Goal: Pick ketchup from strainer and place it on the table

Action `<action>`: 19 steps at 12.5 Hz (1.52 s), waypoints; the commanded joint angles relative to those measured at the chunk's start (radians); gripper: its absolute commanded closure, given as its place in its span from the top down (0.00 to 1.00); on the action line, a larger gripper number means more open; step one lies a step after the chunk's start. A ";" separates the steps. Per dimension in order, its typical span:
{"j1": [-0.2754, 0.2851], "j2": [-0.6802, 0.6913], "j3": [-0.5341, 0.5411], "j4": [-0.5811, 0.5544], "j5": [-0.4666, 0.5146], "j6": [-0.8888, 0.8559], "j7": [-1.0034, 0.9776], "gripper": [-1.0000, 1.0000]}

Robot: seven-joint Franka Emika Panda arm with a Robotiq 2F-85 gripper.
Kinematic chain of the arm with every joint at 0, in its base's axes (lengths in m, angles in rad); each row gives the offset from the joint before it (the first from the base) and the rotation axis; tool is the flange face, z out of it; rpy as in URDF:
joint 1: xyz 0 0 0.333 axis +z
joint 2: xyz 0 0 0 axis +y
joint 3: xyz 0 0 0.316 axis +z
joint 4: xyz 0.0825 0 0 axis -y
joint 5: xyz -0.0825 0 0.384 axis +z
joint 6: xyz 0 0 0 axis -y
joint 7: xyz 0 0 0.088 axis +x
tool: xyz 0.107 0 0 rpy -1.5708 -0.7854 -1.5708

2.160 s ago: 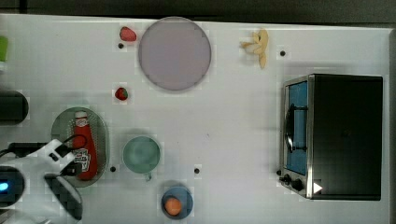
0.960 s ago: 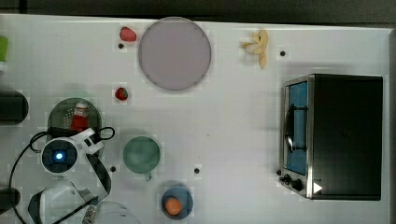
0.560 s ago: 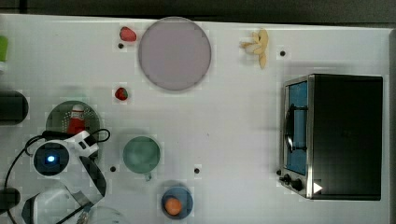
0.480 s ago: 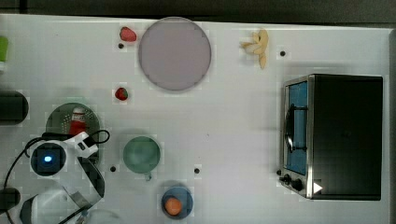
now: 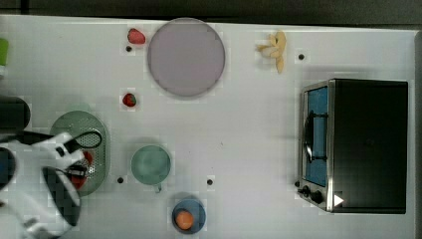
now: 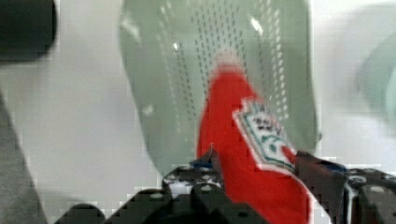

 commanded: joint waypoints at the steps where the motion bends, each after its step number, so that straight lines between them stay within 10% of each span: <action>1: -0.067 -0.040 -0.091 0.116 -0.001 -0.158 -0.011 0.59; 10: -0.127 -0.079 -0.469 0.141 -0.151 -0.234 -0.411 0.59; 19: -0.128 -0.054 -0.608 -0.167 -0.151 0.079 -0.433 0.59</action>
